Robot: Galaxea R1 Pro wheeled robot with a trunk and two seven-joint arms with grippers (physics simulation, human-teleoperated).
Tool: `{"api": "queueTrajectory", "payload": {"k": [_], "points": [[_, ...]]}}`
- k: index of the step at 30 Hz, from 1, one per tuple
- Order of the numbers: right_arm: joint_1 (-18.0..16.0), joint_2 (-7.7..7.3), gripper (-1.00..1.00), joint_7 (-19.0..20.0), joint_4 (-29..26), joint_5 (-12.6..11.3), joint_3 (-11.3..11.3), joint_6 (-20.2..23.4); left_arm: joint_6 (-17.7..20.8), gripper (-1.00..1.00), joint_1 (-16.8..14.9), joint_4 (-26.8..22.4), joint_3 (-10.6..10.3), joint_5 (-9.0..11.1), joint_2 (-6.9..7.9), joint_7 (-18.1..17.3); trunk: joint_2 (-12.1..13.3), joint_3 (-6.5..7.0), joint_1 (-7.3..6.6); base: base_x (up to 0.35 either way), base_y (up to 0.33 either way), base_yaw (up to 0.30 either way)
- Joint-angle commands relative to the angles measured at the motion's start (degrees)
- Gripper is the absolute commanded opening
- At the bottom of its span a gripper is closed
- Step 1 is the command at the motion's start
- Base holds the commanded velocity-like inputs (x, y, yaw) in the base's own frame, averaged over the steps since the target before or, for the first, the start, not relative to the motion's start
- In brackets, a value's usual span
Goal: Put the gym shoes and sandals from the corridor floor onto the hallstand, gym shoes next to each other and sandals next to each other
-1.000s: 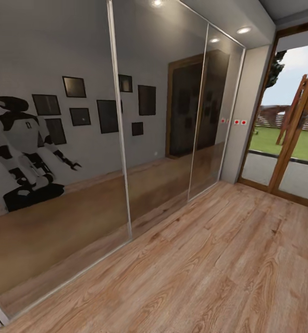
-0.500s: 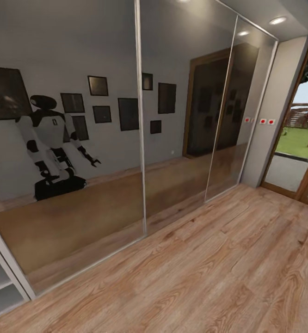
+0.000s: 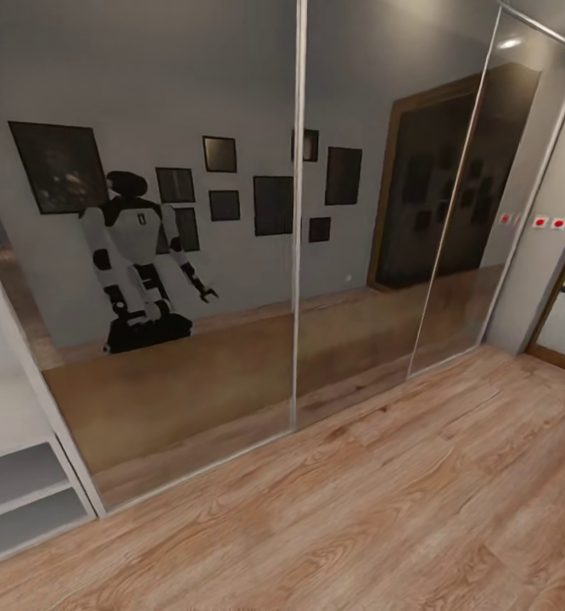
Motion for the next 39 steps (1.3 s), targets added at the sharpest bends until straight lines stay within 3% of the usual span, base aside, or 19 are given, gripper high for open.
{"api": "queueTrajectory", "payload": {"k": [1, 9, 14, 39], "points": [[0.0, -0.01, 1.0, 0.0, 0.0, -0.1, 0.0, -0.2, -0.2, 1.0, -0.1, 0.1, 0.0, 0.0, 0.0, 0.1, 0.0, -0.1, 0.0, 0.0, 0.0, 0.259], [0.0, -0.01, 1.0, -0.1, -0.1, -0.1, 0.0, -0.2, -0.2, 1.0, -0.2, 0.1, 1.0, 0.5, 0.22, 0.2, 0.0, -0.43, 0.0, 0.0, 0.0, 0.259], [0.0, -0.01, 1.0, -0.1, 0.0, -0.1, 0.0, -0.2, -0.3, 1.0, -0.2, 0.1, 2.7, 1.1, 0.19, 0.2, -2.0, -1.51, 1.09, 0.0, 0.0, 0.26], [0.0, 0.08, 1.0, -0.1, 0.1, 0.0, 0.1, -0.2, -0.3, 1.0, -0.2, 0.2, 3.1, 1.4, -0.07, 0.2, -12.1, -6.67, 6.58, 0.0, 0.0, 0.27]]}}
